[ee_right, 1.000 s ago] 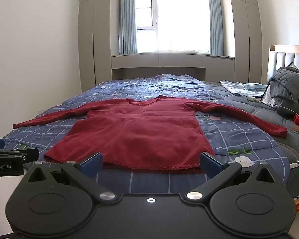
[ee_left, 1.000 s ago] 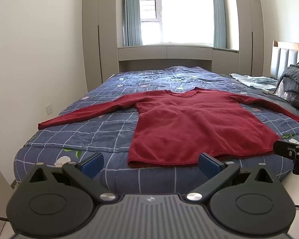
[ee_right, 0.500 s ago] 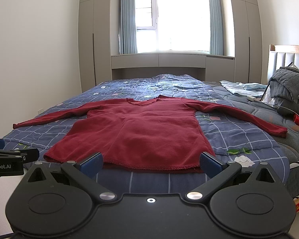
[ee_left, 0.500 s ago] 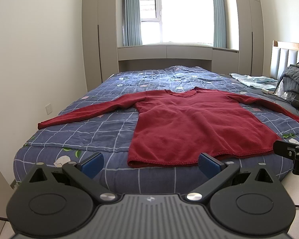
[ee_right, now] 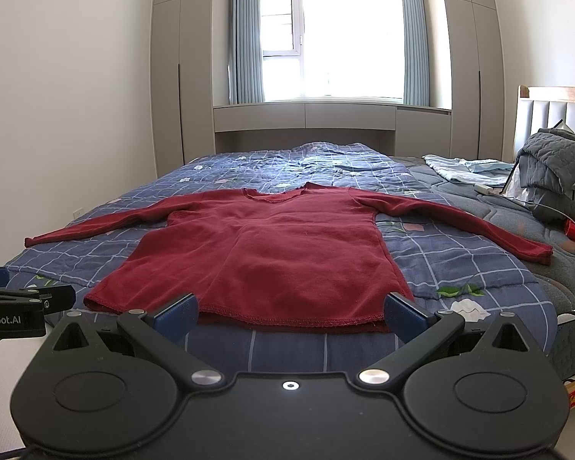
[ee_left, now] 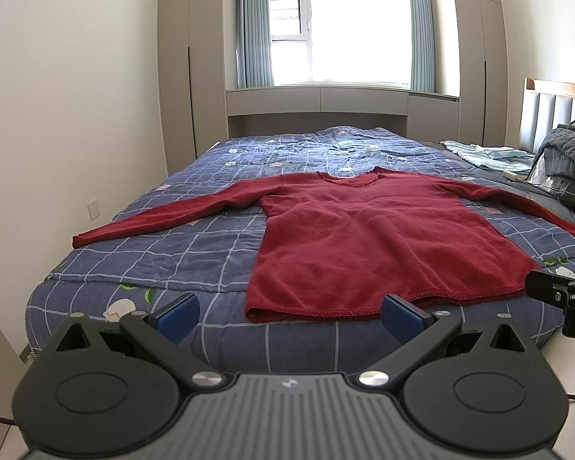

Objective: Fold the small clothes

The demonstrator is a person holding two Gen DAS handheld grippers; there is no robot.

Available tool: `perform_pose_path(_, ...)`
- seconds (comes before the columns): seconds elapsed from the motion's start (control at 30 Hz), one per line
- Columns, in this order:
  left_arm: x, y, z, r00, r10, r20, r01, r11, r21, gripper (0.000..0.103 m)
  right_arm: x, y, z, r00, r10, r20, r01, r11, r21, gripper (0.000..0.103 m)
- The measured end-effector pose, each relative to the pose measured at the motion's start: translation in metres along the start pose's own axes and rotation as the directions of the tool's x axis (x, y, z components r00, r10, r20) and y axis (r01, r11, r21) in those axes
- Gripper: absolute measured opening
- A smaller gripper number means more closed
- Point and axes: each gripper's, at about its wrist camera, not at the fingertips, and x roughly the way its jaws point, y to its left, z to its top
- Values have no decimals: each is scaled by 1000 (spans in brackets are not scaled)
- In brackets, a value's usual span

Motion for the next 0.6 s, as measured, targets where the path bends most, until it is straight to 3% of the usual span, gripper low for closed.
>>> perform_pose_path(0.6, 0, 0, 0, 1000, -1, -1, 1, 1000, -1, 103, 1, 1, 1, 1000, 0, -2, 0, 1000, 2, 103)
